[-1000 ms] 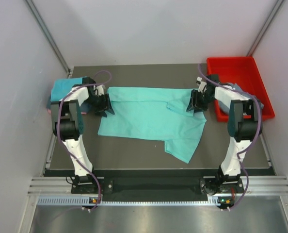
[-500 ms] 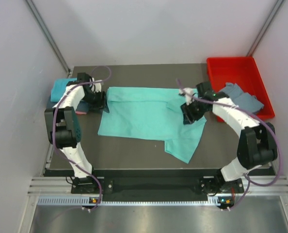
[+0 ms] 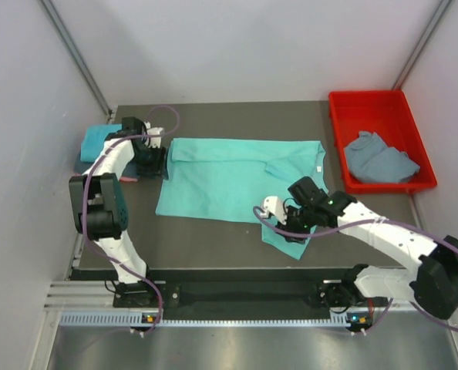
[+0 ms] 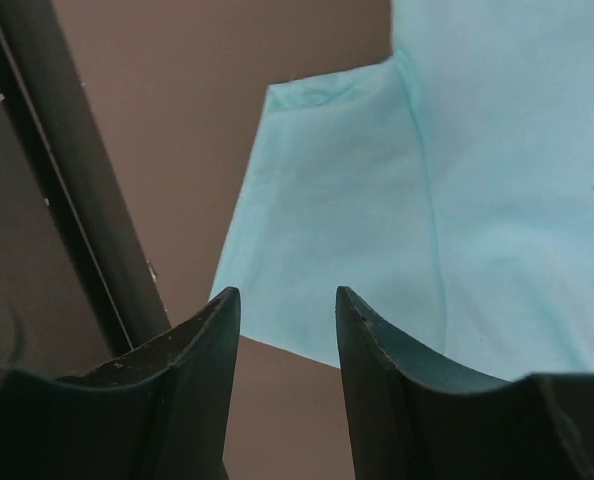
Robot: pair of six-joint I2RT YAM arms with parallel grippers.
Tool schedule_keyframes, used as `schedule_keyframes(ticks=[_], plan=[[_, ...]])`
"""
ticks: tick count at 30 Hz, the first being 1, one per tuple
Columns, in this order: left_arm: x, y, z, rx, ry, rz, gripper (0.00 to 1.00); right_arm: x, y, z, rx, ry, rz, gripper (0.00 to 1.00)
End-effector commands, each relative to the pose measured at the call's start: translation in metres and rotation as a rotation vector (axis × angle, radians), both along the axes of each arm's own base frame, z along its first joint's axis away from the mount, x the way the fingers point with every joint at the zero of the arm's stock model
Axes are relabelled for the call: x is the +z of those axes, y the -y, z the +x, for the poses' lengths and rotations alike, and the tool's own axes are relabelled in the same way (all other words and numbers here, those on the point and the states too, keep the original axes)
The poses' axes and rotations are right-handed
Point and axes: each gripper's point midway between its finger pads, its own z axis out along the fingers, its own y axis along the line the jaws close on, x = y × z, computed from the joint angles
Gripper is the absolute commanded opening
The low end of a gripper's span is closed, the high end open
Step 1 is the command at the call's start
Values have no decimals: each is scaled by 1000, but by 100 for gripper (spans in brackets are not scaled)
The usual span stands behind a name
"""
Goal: Fold and stack the t-shirts
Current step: Fold the tshirt
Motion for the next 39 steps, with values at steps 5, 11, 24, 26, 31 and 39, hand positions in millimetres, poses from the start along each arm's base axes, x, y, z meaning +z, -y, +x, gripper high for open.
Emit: schedule_keyframes(ticks=[5,11,24,26,31,39], plan=[[13,-1,-9,25,77,4,57,-10,21,-34,155,86,-90,42],[4,8,-19,46,36,-49,57,-22,31,-40,195,87,-136,41],[-5,6,-12,57,-18,-49,56,-36,20,-46,347,102,-168,43],[-8,4,-10,57,-24,-39,56,-36,17,-48,369,101,-166,43],[-8,3,-4,63,-22,-49,56,-40,16,-51,397,82,-182,43],[-9,9,1,109,-47,-99,56,-51,18,-52,415,65,-202,45]])
